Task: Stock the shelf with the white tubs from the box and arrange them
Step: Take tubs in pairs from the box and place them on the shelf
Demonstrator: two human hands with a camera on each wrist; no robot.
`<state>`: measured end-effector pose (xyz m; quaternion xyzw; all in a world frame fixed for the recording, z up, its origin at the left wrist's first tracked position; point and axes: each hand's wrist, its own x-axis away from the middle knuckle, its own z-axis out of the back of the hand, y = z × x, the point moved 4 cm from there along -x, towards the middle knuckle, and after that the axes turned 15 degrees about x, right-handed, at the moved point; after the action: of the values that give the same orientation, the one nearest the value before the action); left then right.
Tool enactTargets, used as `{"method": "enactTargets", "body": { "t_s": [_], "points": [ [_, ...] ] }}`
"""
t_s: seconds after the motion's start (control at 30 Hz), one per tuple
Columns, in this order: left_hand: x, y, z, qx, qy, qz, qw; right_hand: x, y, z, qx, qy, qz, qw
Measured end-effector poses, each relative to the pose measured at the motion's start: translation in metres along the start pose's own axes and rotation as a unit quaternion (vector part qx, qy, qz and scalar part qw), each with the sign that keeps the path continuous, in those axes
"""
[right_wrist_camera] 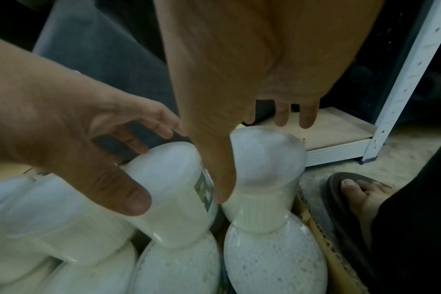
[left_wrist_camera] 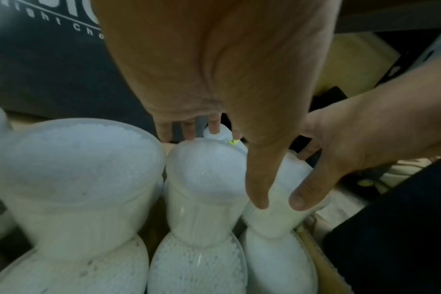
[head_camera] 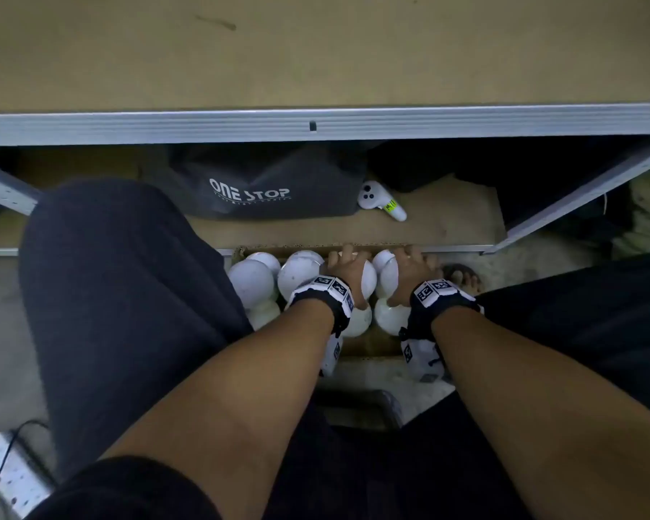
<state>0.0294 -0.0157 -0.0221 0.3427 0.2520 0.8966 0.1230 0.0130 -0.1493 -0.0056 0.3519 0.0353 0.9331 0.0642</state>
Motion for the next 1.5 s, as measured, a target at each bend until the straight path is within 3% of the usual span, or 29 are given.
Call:
{"method": "enactTargets", "body": {
  "t_s": [0.2, 0.5, 0.73, 0.83, 1.17, 1.5],
  "points": [
    [-0.01, -0.005, -0.011, -0.054, -0.032, 0.013, 0.998, -0.007, -0.005, -0.009, 0.036, -0.042, 0.003, 0.998],
    [0.005, -0.002, -0.004, 0.009, 0.004, 0.012, 1.0, 0.007, -0.006, 0.007, 0.007, -0.002, -0.014, 1.0],
    [0.035, 0.02, 0.045, 0.049, 0.025, 0.021, 0.998, 0.041, -0.013, 0.049, -0.002, 0.049, -0.007, 0.999],
    [0.051, 0.032, 0.075, 0.06, 0.041, -0.001, 0.997, 0.06, -0.014, 0.073, 0.019, 0.085, -0.003, 0.996],
    [0.133, 0.076, 0.173, 0.06, 0.141, -0.095, 0.984, 0.145, -0.004, 0.159, -0.067, 0.213, 0.027, 0.974],
    [0.193, 0.116, 0.241, 0.122, 0.238, -0.215, 0.939, 0.222, 0.015, 0.231, -0.123, 0.358, 0.069, 0.923]
  ]
}}
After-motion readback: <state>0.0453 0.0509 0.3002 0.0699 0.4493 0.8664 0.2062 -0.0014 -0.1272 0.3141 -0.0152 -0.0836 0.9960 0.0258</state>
